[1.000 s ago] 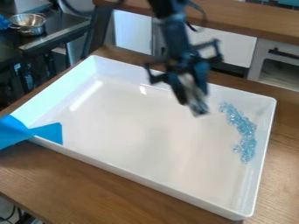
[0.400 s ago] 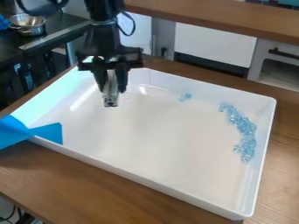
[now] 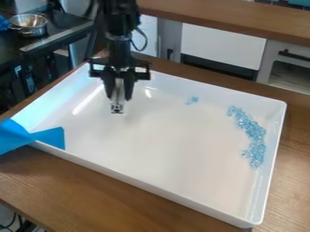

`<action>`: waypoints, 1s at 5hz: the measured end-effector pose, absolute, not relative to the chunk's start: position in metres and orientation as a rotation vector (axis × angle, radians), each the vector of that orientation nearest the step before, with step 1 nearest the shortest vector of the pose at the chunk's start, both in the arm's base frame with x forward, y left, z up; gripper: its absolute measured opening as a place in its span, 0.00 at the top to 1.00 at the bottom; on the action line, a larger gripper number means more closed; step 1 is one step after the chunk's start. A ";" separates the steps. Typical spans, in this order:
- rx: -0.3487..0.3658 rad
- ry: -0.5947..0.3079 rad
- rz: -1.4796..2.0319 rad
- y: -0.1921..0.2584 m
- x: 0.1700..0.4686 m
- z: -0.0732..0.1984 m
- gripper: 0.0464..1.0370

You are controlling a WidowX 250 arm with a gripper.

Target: Sweep into pile

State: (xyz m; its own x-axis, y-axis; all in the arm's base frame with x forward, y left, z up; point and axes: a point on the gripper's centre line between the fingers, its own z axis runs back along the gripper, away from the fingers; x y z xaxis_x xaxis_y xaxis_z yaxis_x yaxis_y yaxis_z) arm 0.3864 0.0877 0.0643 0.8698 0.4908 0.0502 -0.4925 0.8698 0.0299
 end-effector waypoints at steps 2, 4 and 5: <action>0.095 -0.011 0.470 0.063 0.396 0.044 0.66; 0.121 0.001 0.414 0.034 0.403 0.038 0.66; 0.119 -0.003 0.397 0.020 0.407 0.037 0.66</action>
